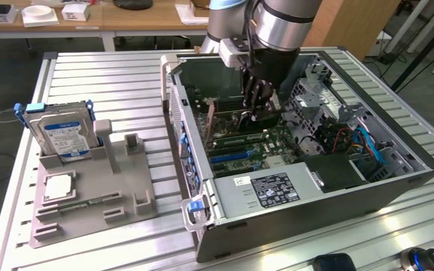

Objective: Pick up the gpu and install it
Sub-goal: 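Insert the gpu into the slot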

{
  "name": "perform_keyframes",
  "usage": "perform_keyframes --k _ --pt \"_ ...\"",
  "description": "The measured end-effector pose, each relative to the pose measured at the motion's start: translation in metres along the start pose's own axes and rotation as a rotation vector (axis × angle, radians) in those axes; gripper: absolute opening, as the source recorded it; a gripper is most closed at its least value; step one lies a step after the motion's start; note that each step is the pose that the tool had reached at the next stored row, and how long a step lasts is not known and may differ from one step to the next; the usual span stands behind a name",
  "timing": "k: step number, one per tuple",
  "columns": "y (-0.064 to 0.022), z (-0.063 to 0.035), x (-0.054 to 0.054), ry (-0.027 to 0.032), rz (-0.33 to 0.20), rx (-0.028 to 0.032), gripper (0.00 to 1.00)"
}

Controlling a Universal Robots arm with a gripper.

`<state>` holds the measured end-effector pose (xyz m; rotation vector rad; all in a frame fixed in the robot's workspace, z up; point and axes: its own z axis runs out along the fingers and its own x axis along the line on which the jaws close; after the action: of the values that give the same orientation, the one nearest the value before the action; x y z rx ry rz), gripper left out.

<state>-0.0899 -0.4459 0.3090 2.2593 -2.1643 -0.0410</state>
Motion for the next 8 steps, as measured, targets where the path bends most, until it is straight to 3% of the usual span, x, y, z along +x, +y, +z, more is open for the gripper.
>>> perform_keyframes --k 8 --pt "0.0001 0.0019 0.0001 -0.0002 0.003 0.0013 0.28"
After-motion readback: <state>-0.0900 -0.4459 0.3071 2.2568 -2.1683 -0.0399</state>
